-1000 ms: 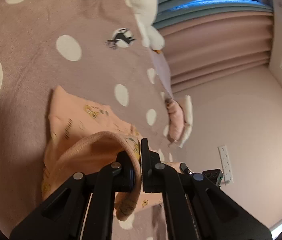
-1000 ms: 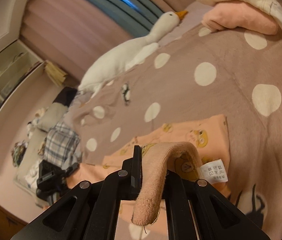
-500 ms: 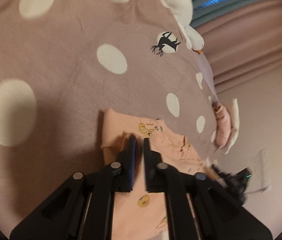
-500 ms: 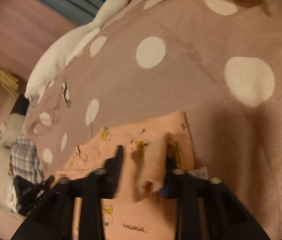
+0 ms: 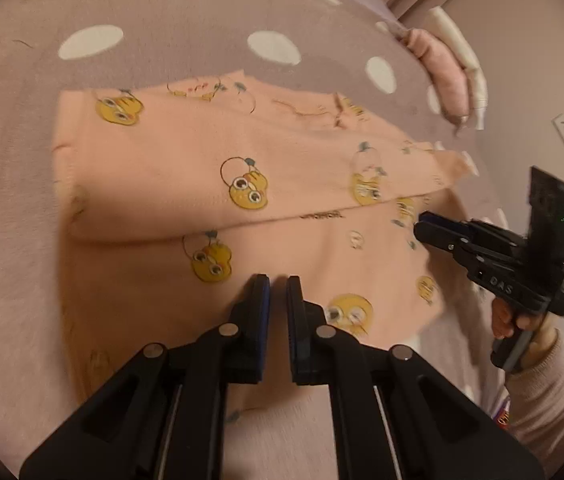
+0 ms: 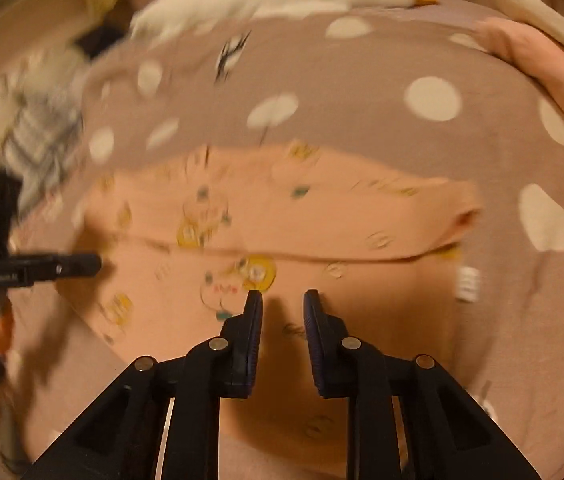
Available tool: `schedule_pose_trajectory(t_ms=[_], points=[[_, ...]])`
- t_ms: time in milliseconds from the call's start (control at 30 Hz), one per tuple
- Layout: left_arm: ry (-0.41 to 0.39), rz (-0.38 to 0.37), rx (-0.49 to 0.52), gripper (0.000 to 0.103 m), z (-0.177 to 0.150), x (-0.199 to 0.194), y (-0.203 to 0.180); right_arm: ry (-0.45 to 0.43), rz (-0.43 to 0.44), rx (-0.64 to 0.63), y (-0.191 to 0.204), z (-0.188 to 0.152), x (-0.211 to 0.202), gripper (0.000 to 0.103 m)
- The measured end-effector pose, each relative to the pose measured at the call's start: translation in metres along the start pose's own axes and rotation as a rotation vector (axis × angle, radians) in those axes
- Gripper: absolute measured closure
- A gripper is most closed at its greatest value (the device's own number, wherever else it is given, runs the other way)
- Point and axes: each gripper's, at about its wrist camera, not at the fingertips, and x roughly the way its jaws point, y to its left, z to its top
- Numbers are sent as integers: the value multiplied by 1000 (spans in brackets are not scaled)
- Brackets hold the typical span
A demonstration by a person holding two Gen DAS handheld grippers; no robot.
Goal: Fold small clothes
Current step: 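Withdraw both grippers from the folded shirt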
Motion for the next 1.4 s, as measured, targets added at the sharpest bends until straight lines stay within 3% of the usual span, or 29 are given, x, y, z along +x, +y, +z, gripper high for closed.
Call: schedule_pose_trajectory(t_ms=[133, 267, 400, 467, 600, 700, 833, 900, 1033, 1200, 1233, 1267, 1333, 1400], points=[[-77, 11, -35, 97, 29, 7, 6, -29, -57, -41, 4, 21, 15, 80], [-158, 10, -152, 96, 73, 11, 22, -67, -107, 4, -3, 50, 28, 80], [-254, 5, -282, 94, 99, -11, 42, -129, -167, 92, -13, 79, 31, 80], [-272, -4, -273, 88, 101, -23, 42, -167, -178, 120, -18, 84, 21, 80], [-249, -18, -189, 85, 80, -39, 34, -200, -152, 124, -18, 74, 4, 79], [-196, -20, -103, 85, 52, -37, 27, -158, -148, 108, -17, 57, 2, 79], [-129, 33, -26, 87, 9, -27, 32, -96, -212, 55, -14, 27, 4, 79], [-113, 19, -40, 87, -7, -24, 41, -82, -222, 58, -17, 10, 3, 79], [-162, -56, -121, 87, -38, -45, 60, -99, -219, 77, -24, -15, -9, 80], [-176, -75, -169, 86, -63, -72, 71, -84, -235, 83, -26, -31, -25, 79], [-183, -69, -173, 78, -65, -78, 72, -84, -229, 95, -27, -32, -30, 78], [-195, -52, -179, 63, -64, -84, 73, -84, -228, 107, -26, -33, -34, 75], [-231, -30, -204, 42, -62, -92, 77, -100, -216, 135, -25, -34, -45, 70], [-257, -59, -250, 41, -55, -94, 85, -131, -178, 145, -19, -33, -54, 65]])
